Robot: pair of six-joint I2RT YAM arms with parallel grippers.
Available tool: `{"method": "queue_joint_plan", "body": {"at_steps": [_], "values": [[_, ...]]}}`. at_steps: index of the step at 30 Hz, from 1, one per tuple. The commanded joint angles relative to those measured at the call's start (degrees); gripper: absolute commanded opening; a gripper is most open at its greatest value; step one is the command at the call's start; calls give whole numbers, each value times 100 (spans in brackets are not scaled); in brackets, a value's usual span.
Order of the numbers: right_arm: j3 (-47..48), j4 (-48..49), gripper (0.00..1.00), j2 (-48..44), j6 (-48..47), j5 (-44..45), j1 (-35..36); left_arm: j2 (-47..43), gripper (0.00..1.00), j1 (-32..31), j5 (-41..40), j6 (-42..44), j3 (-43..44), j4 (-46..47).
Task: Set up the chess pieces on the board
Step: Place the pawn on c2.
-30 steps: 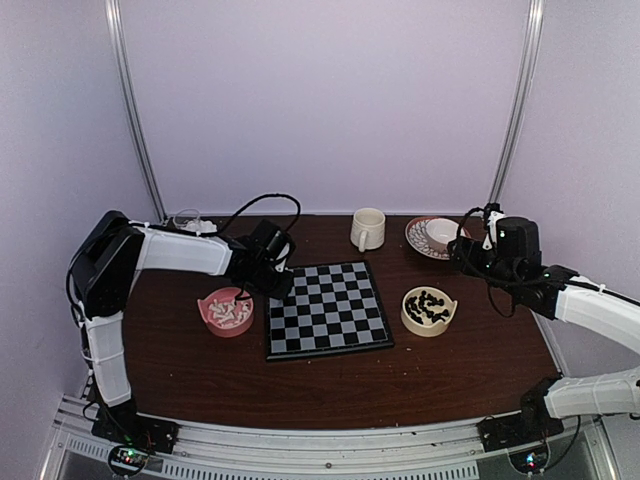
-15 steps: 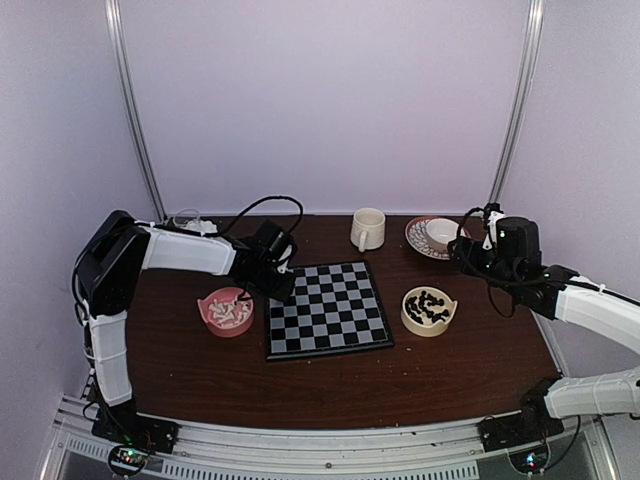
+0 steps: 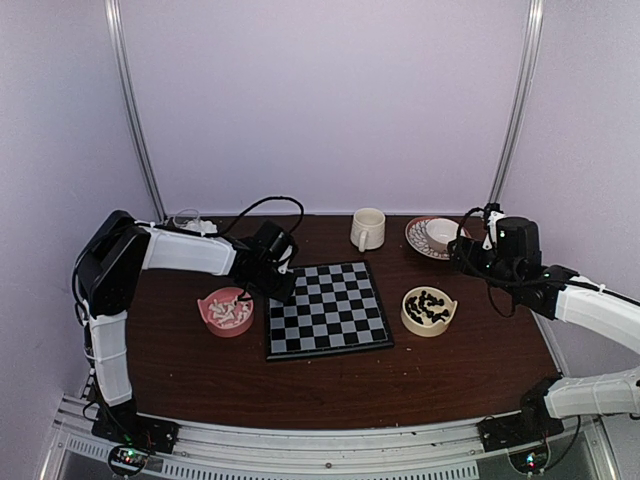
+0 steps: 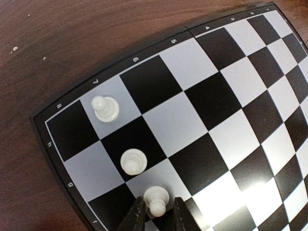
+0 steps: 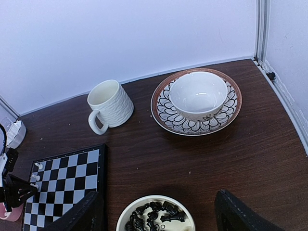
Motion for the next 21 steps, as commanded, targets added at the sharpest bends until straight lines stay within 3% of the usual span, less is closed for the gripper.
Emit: {"method": "queue_joint_plan", "body": {"at_steps": [1, 11, 21], "values": [[-47, 34, 83, -99, 4, 107, 36, 8, 22, -66, 108, 78, 73, 104], [-47, 20, 83, -118, -1, 108, 36, -28, 21, -71, 16, 111, 103, 28], [-47, 24, 83, -113, -5, 100, 36, -804, 31, -146, -498, 204, -320, 107]]}}
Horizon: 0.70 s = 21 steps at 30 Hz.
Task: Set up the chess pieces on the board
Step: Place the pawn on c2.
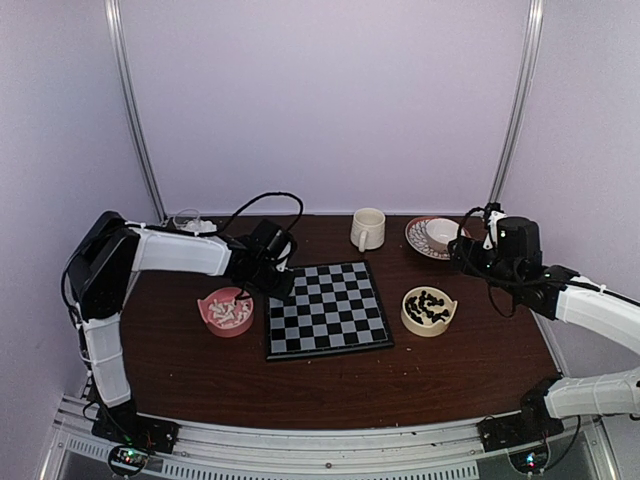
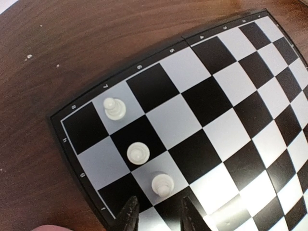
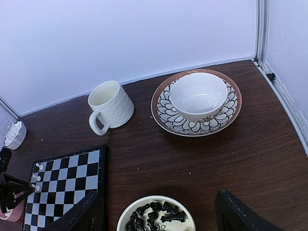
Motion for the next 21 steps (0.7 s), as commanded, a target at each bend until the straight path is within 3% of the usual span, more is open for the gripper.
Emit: {"method": "queue_joint_plan", "body": {"at_steps": [1, 13, 21], "values": [[-39, 23, 83, -82, -5, 108, 36, -667, 31, -63, -303, 91, -289, 146], [-60, 23, 83, -126, -14, 118, 36, -2576, 26, 121, -940, -345, -2126, 339], [-71, 44, 82, -107, -4, 104, 41, -3001, 24, 1122, -107, -667, -2834, 547]]}}
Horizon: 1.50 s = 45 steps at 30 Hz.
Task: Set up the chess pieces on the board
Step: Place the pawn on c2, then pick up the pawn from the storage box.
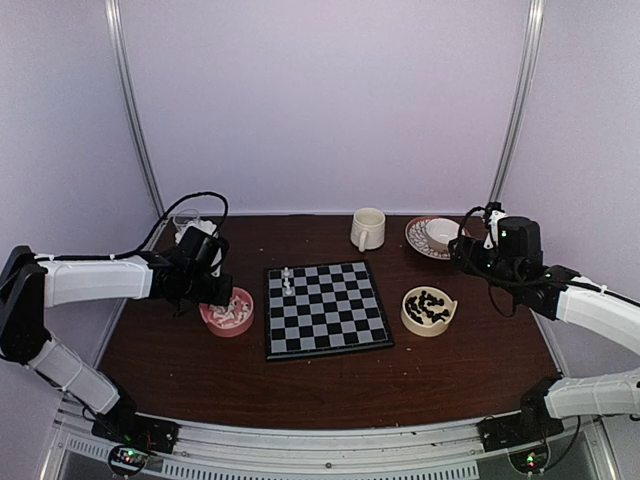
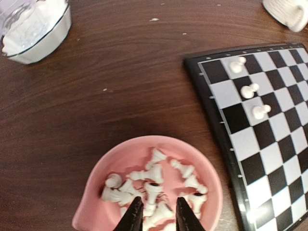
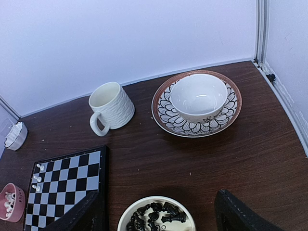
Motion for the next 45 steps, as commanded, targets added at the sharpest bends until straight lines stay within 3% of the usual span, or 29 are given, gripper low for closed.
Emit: {"method": "queue_joint_plan", "body": {"at_steps": [1, 17, 45], "values": [[-73, 42, 83, -81, -5, 102, 41, -5, 24, 401, 378, -244, -142, 308], [-73, 44, 82, -91, 29, 31, 41, 605, 20, 416, -295, -253, 462, -663], [-64, 65, 82, -47, 61, -36, 45, 1214, 19, 457, -533, -64, 902, -823]]}}
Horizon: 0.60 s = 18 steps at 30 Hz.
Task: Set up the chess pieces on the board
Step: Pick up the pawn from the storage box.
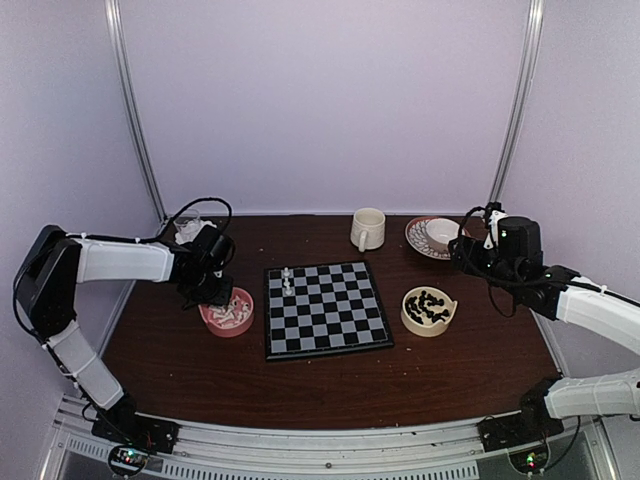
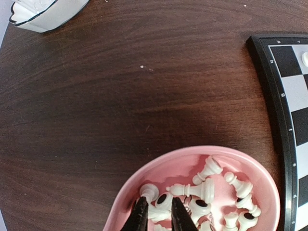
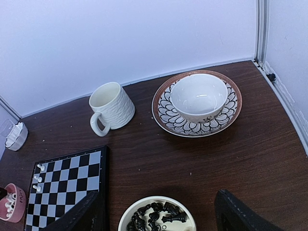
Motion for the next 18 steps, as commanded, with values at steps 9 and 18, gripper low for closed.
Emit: {"method": "queue_joint_plan", "body": {"at_steps": [9, 18], "values": [[-53, 58, 82, -18, 39, -22, 45, 216, 18, 117, -83, 43, 261, -144], [-62, 54, 82, -42, 38, -14, 45, 341, 18, 157, -186, 38, 356, -316]]}}
